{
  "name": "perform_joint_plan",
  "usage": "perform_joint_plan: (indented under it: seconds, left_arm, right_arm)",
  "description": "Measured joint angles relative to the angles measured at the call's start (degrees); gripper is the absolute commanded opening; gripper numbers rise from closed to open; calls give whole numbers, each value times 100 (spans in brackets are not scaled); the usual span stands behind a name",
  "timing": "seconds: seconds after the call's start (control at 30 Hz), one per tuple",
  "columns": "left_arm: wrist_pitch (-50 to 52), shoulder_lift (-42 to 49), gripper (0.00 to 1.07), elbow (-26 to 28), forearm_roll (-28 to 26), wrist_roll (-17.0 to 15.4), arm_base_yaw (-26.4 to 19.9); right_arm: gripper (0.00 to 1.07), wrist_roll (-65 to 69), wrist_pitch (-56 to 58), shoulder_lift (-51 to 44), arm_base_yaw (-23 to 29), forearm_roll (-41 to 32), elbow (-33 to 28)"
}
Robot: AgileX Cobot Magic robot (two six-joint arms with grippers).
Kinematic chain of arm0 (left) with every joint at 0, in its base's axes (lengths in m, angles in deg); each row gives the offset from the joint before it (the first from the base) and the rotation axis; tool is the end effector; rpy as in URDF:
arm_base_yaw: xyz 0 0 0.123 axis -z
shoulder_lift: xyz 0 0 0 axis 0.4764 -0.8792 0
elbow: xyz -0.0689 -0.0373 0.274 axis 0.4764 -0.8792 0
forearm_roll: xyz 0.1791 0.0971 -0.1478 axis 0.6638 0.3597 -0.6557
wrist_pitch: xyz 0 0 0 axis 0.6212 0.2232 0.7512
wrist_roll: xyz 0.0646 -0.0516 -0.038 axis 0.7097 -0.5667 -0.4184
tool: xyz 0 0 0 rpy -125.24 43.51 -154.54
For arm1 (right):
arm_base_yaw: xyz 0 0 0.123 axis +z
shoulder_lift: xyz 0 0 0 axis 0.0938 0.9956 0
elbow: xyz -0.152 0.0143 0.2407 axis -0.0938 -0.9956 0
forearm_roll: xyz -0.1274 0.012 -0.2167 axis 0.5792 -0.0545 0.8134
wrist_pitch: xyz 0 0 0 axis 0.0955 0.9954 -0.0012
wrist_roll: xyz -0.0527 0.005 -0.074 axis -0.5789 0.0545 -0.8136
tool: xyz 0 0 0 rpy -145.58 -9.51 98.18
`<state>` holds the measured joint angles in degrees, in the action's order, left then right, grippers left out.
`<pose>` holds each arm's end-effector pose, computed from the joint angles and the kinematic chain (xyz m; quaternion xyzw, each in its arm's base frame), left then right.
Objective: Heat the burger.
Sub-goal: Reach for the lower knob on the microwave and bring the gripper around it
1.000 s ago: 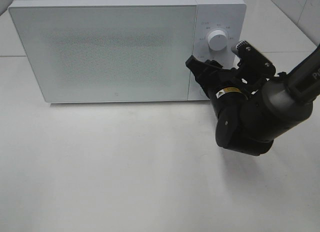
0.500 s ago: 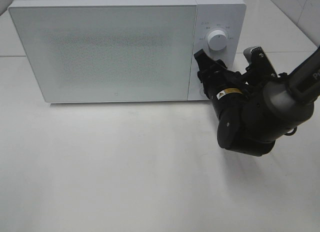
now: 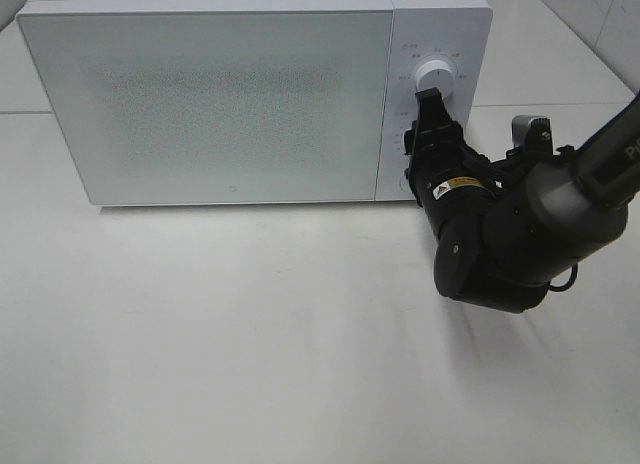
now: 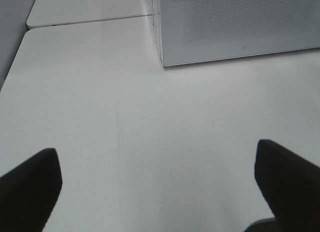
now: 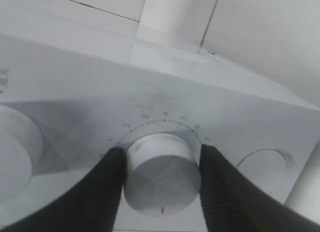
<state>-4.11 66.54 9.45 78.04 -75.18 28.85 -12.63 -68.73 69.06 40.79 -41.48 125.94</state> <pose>-0.0086 -0.0086 0.2821 0.0673 0.8455 -0.0179 0.5294 0.3202 0.1586 0.1183 0.4621 0.5733 0.3966 0.5482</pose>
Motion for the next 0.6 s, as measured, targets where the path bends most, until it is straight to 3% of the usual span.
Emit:
perform_joint_plan:
  seconds: [0.6]
  left_arm:
    - [0,0,98,0,0,0,0]
  right_arm:
    - [0,2011,29,0,0,0,0]
